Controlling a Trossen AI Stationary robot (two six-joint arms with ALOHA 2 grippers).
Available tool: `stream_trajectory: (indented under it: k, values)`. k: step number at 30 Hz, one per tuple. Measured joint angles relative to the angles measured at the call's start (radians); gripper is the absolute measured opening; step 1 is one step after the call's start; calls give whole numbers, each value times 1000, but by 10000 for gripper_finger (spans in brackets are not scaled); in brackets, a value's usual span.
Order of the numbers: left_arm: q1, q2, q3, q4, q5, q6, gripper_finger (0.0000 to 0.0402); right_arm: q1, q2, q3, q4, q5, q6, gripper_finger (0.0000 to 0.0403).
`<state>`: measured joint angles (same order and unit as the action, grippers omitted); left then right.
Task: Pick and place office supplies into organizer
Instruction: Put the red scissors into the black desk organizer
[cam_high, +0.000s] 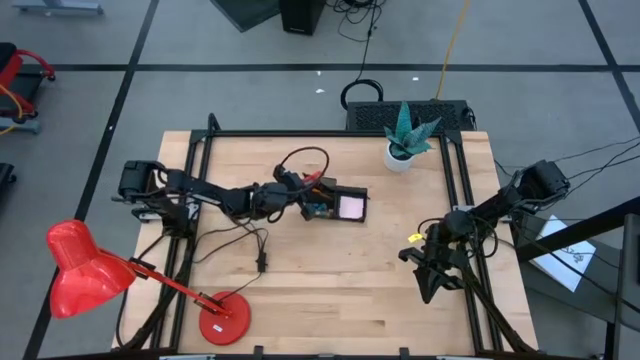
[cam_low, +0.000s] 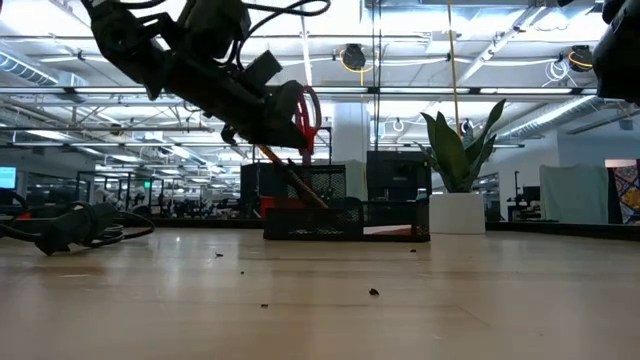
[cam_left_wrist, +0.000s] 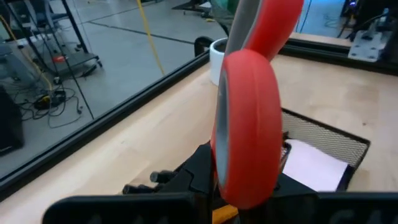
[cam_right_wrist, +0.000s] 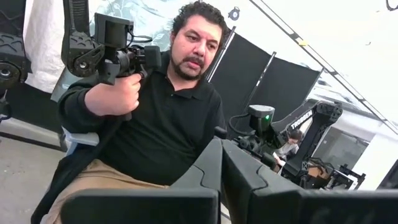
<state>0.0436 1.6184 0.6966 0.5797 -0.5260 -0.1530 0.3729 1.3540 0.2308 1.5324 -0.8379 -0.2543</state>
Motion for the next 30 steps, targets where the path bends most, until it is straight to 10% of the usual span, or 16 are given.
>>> stream_trajectory:
  k: [30]
  values:
    - [24, -1, -1, -39, 147, 19, 64, 0, 0, 0, -20, -5, -6, 0]
